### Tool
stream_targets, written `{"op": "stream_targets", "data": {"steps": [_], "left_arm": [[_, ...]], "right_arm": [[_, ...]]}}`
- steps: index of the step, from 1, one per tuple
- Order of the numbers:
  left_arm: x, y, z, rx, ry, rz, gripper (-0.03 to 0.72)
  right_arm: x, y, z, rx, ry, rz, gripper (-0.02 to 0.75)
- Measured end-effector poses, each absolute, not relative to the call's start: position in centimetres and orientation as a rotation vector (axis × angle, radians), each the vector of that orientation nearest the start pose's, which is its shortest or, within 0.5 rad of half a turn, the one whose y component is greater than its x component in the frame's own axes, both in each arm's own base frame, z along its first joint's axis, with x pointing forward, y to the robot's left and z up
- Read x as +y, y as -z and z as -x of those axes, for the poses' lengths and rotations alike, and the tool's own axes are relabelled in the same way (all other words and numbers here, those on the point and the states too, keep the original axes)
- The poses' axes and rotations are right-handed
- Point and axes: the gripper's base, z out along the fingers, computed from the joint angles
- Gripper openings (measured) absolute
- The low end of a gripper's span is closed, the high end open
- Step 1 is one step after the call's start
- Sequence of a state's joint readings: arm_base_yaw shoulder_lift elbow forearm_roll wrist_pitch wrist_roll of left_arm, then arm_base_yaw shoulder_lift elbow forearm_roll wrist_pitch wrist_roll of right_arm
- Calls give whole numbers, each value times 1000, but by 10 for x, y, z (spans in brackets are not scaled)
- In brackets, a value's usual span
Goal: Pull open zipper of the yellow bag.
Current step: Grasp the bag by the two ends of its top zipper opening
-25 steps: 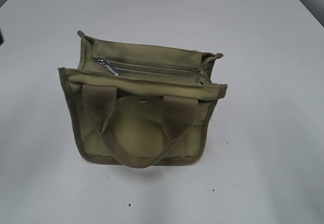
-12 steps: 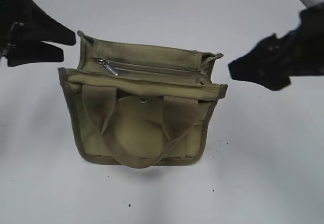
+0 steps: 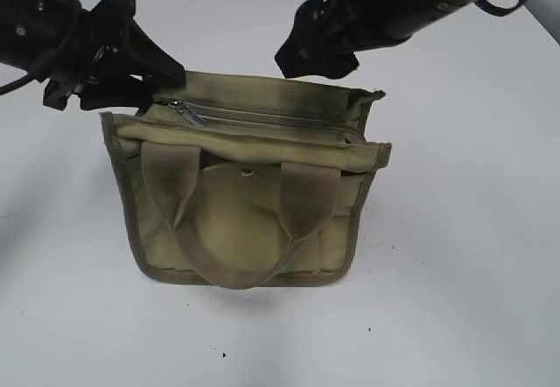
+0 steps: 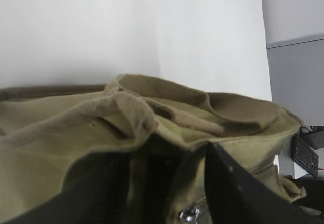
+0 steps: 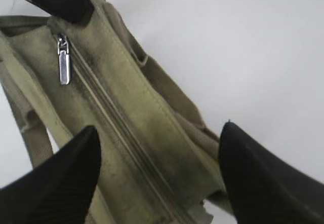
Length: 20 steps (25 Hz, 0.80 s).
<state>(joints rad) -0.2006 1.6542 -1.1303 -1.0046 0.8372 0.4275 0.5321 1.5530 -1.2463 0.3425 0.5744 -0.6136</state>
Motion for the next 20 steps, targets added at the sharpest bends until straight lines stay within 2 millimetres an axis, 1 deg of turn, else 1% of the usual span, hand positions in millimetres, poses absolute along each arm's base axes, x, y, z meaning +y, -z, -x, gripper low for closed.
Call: {"op": "stream_targets", "data": {"steps": [4,6,7,8,10,12,13,16,20], "left_arm": [[-132,-258,-330,2548,1110,-40,376],[-137,-259,-332,2539,1115,-55,339],[-140,-260,-333,2533,1116,-57,310],[-141,-260,-333,2528,1114,-57,265],[-142,-260,-333,2526,1106,-63,166],[-142,-259,-334,2523,1099,-75,60],[-143,-260,-335,2520,1099,-81,42],[-144,-259,-334,2531,1110,-97,34],[-144,-259,-332,2542,1128,-112,32]], "right_arm": [[202,-309,-308,2061,-297,1105,480],[211,-307,-310,2029,-286,1160,451],[217,-306,-310,2004,-279,1206,435],[225,-304,-309,1975,-273,1256,424],[239,-298,-306,1924,-261,1339,396],[249,-290,-305,1904,-259,1377,375],[252,-286,-305,1899,-259,1389,364],[264,-277,-303,1882,-261,1413,351],[276,-269,-300,1858,-265,1433,347]]}}
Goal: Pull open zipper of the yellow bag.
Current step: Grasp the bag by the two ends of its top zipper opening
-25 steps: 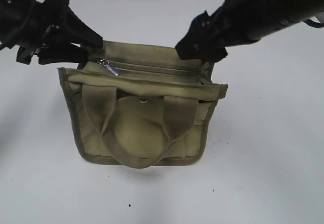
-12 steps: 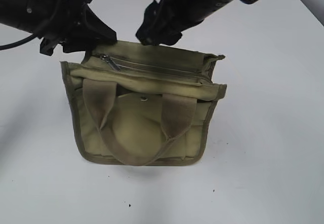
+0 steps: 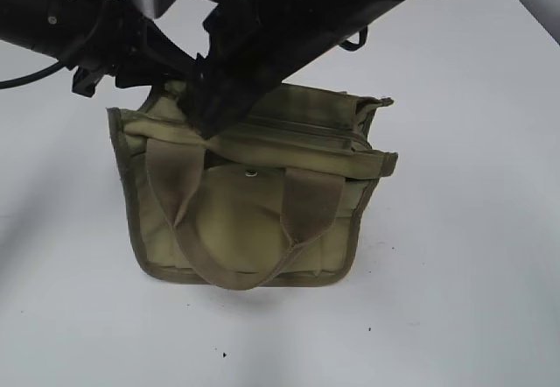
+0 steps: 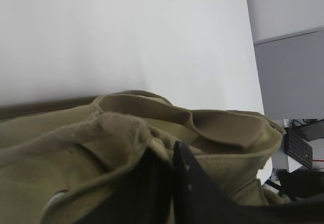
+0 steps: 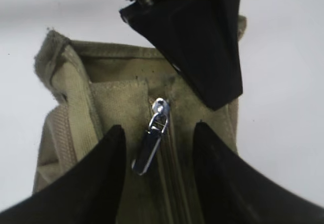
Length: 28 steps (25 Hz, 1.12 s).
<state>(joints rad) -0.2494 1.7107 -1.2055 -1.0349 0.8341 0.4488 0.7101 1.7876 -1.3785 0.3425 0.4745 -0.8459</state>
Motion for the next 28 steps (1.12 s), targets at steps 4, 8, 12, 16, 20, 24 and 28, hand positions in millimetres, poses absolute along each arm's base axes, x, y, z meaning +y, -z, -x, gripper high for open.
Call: {"op": "stream_targets", "data": {"steps": [4,8,12,16,20,24,28], "left_arm": [[-145,-260,-332,2540,1136,-110,31],[-146,-260,-332,2536,1154,-98,32],[-145,-260,-332,2535,1152,-96,31],[-146,-260,-332,2542,1154,-107,31],[-146,-260,-331,2547,1165,-112,31],[-147,-260,-330,2553,1178,-118,31],[-147,-261,-329,2555,1202,-117,31]], "right_arm": [[281,-259,-305,1862,-257,1426,343],[282,-250,-307,1877,-253,1438,342],[284,-241,-310,1892,-244,1451,288],[284,-237,-311,1900,-230,1472,181],[283,-234,-309,1918,-225,1510,22],[282,-234,-307,1937,-227,1541,2],[272,-241,-305,2006,-225,1534,2]]}}
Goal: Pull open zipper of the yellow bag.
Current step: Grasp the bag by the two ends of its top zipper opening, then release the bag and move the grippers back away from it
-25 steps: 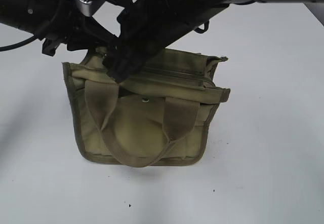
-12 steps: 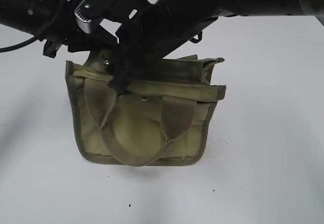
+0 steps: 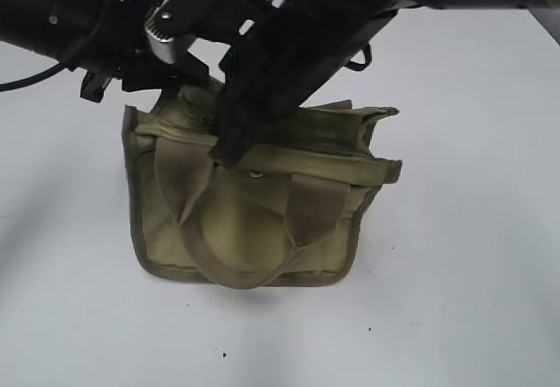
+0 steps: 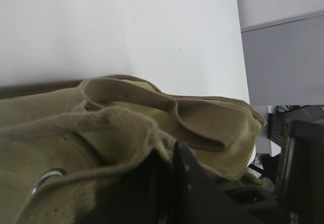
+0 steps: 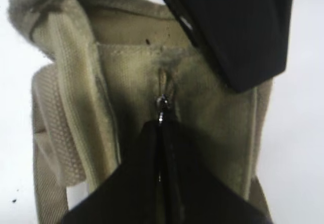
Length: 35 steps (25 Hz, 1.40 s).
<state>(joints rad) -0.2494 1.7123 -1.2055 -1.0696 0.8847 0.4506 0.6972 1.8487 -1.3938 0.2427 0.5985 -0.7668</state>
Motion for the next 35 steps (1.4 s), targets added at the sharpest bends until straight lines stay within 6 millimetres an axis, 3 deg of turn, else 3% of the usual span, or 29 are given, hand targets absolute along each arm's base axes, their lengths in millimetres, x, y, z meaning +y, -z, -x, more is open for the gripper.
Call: {"op": "stream_targets", "data": {"steps": [3,8,15,19,23,26,31,35], "left_arm": [[-149,-262,-328,2546,1232,-102,29],[-150,-265,-329,2534,1246,-96,29],[-150,-265,-329,2532,1246,-93,29],[-150,-265,-329,2532,1245,-93,29],[-150,-265,-329,2532,1244,-93,38],[-150,-265,-328,2538,1248,-104,111],[-135,-287,-315,2526,1149,-226,375],[-112,-324,-288,2480,904,-402,445]], "right_arm": [[254,-249,-304,2125,-228,1506,2],[203,-268,-305,2367,-235,1416,2],[143,-279,-306,2648,-243,1284,2],[128,-278,-310,2704,-241,1211,2],[131,-279,-309,2731,-334,1132,18],[136,-281,-307,2760,-429,1032,148],[131,-287,-301,2829,-402,857,420],[116,-289,-281,2869,-280,787,480]]}}
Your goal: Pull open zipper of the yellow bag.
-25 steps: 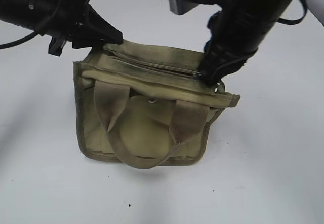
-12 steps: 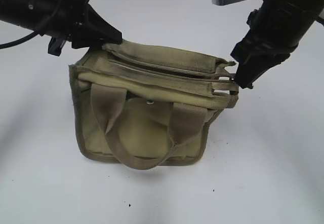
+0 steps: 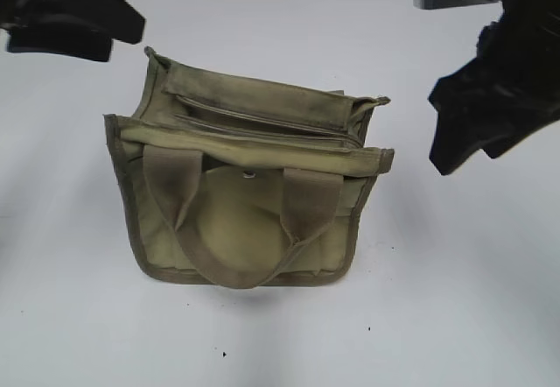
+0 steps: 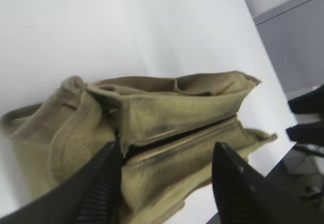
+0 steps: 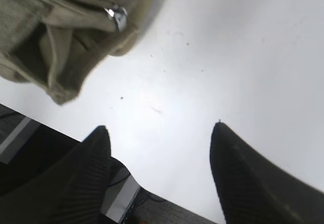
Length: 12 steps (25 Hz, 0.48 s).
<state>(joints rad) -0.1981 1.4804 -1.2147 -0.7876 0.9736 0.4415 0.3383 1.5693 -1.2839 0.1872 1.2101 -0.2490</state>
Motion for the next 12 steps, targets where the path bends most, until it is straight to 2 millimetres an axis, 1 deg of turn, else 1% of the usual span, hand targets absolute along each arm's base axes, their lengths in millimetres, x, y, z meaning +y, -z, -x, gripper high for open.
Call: {"op": "stream_targets", "data": {"steps": [3,6,9,12], "left_arm": [[-96,-349,-257,2498,710,-453,451],[-80,-366,-224,2529,549,-456,453],[-63,-366,-186,2550,426,-419,454],[-48,-355,-144,2544,324,-376,453]], "right_arm": [[105,-286,-258,2901,-243,755,487],[94,-284,-229,2924,-234,705,489],[82,-284,-196,2918,-234,681,489],[71,-277,-164,2912,-231,673,489]]}}
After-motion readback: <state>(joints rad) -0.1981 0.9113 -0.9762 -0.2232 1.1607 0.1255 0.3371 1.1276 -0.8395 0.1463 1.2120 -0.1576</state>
